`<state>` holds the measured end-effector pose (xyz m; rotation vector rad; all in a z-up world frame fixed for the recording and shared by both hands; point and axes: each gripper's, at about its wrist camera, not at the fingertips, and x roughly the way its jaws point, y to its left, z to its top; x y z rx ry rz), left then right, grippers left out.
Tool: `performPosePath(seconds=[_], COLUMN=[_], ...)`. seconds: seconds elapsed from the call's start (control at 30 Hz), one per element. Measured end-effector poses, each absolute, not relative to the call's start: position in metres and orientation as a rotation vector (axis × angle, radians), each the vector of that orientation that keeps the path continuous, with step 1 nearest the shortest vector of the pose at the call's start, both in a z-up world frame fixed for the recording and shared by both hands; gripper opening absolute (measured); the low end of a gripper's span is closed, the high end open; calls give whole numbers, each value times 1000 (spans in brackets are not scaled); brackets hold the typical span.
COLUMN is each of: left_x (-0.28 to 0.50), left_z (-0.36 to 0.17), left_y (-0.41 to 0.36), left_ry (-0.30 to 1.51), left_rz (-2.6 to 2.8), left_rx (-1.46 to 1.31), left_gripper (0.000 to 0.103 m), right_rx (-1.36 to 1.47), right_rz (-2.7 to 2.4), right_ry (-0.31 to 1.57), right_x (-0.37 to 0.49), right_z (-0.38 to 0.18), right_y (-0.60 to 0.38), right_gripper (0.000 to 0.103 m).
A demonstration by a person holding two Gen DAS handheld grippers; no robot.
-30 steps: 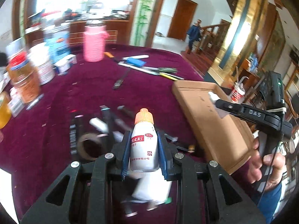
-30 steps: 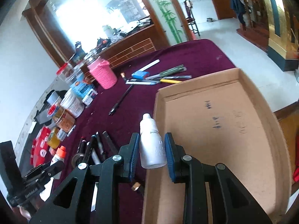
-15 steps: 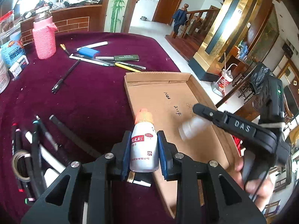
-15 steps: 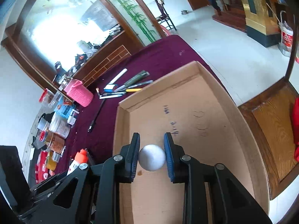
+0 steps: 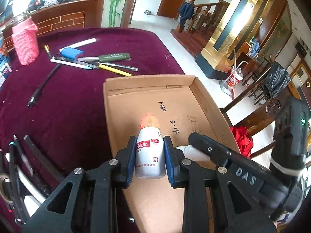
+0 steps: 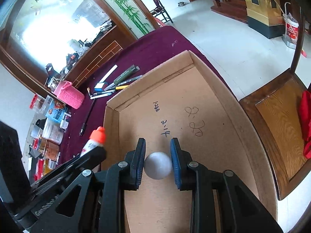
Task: Organize rigid objects
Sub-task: 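Lower both bottles side by side into the box and open both tools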
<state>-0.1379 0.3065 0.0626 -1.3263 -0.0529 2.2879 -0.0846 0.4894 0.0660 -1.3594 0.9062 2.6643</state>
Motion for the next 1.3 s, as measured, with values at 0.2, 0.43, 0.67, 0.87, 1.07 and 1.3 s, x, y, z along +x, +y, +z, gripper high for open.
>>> performPosePath(seconds=[0.2,0.43,0.67,0.87,1.07,1.3], left_x=[-144,-143,-137,-131,-128,-125], left_z=[44,29,24,24,22,23], left_y=[316,312,315,319,322,323], left_ry=[-42,-53,-33,12,38,46], left_rz=[2266,2244,2235,2246,2244,2248], left_rx=[-1367,-1398,-1408,-1398,-1398,-1396], left_gripper=[24,24,24,24,24,24], right_rx=[-1360,-1348,-1381,-1428,-1467,-1505], right_rz=[2654,2660,2654,2630,2607,2578], right_ry=[893,920,929,946,959,952], right_x=[-85,-85,-88,-88,-89,-92], right_z=[65,65,63,58,53,47], right_y=[490,488,483,482,480,480], right_gripper=[23,23,23,26,26,26])
